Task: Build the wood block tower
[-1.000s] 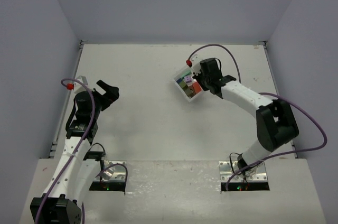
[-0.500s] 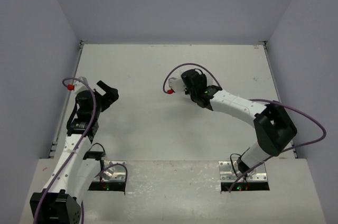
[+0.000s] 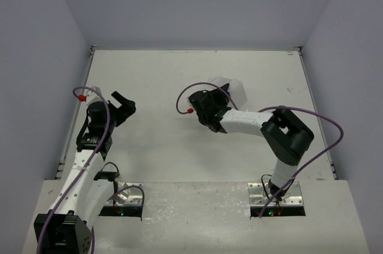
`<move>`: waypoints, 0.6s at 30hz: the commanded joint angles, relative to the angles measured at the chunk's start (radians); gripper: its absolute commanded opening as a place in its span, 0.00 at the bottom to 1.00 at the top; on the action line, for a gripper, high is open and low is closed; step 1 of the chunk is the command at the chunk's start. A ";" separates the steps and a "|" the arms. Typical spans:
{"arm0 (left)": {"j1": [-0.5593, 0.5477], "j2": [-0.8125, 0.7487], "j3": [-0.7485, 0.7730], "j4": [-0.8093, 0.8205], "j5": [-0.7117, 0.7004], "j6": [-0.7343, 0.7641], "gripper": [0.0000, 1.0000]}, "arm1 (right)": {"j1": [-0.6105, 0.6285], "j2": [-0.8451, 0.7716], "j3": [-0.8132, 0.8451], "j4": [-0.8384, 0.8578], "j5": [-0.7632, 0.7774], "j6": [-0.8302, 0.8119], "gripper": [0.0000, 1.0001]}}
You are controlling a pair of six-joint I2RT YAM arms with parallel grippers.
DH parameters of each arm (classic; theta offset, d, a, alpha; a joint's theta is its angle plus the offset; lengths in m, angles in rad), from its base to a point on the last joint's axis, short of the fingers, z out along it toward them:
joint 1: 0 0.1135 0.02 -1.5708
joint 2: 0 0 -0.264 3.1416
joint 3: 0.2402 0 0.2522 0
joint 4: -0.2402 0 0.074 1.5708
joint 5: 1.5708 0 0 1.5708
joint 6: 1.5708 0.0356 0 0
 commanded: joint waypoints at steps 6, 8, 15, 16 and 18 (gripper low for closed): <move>0.008 0.058 -0.003 0.102 0.072 -0.001 1.00 | 0.076 0.087 0.017 0.029 0.118 -0.057 0.00; 0.009 0.090 -0.017 0.125 0.076 -0.016 1.00 | 0.090 0.104 0.023 0.014 0.124 -0.051 0.00; 0.008 0.266 -0.038 0.280 0.158 -0.054 1.00 | 0.129 0.171 0.076 -0.078 0.147 0.015 0.00; 0.008 0.284 -0.034 0.284 0.171 -0.049 1.00 | 0.137 0.176 0.079 -0.085 0.147 0.016 0.00; 0.008 0.322 -0.030 0.288 0.167 -0.042 1.00 | 0.152 0.189 0.083 -0.086 0.145 0.017 0.00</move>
